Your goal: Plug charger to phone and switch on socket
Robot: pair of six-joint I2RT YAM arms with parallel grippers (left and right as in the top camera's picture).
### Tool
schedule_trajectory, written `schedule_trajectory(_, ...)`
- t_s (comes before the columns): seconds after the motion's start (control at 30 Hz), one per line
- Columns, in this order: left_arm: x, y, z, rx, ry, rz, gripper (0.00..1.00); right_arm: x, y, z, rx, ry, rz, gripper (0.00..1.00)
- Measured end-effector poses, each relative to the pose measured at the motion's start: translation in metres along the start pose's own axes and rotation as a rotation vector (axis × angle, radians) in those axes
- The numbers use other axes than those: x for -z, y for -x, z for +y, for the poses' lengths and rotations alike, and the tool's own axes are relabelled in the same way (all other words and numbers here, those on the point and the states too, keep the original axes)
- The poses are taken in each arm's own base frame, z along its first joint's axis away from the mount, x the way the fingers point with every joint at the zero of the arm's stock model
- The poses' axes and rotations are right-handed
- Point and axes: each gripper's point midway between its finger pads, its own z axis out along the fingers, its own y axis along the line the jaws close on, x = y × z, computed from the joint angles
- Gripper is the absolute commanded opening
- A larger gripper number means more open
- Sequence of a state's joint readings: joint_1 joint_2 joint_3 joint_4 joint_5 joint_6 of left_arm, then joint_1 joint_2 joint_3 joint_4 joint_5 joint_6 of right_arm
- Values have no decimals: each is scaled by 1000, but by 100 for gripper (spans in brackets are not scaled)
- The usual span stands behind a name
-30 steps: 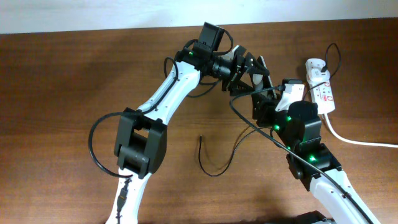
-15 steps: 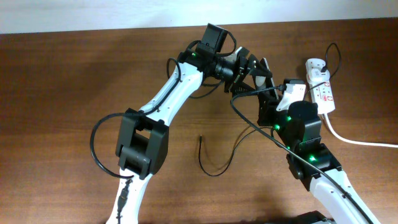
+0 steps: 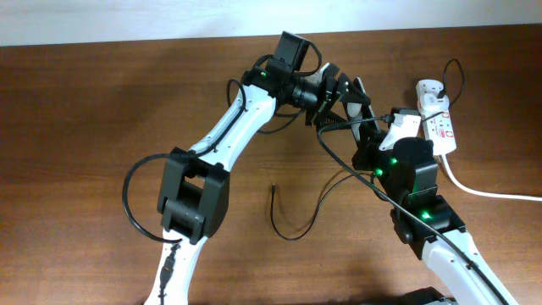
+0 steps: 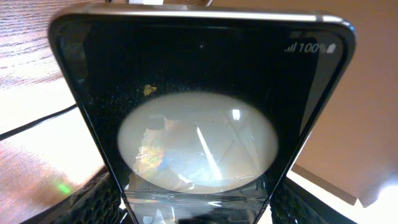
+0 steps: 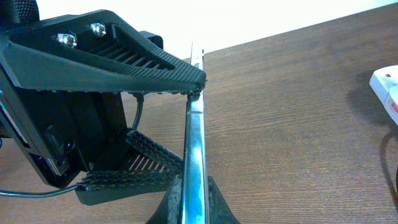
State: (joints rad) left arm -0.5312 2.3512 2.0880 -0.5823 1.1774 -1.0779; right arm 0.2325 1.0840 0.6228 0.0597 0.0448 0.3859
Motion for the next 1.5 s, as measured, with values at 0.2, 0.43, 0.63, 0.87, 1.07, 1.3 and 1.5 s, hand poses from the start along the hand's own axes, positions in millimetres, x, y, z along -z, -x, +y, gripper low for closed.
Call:
schedule_trajectory(0.2, -2, -3, -2, 4, -2, 9, 99, -2, -4, 1, 24, 4, 15, 4)
schedule_trajectory(0.43, 16, 7, -1, 17, -22, -11, 99, -1, 10, -9, 22, -58, -51, 4)
schedule_trajectory(0.63, 79, 34, -9, 16, -121, -60, 99, 0, 16, -22, -171, -107, -87, 4)
schedule_trajectory(0.87, 125, 52, -7, 0, -165, -121, 99, 0, 25, 13, -669, 107, -66, 4)
schedule_trajectory(1.07, 127, 60, -16, -59, -173, -157, 99, 2, 35, 24, -1058, 192, -50, 4)
schedule_trajectory(1.3, 103, 69, -33, -149, -162, -222, 99, 3, 34, 29, -1347, 221, 2, 4)
schedule_trajectory(1.5, 74, 66, -35, -144, -131, -238, 99, 3, 37, 31, -1376, 236, -1, 4)
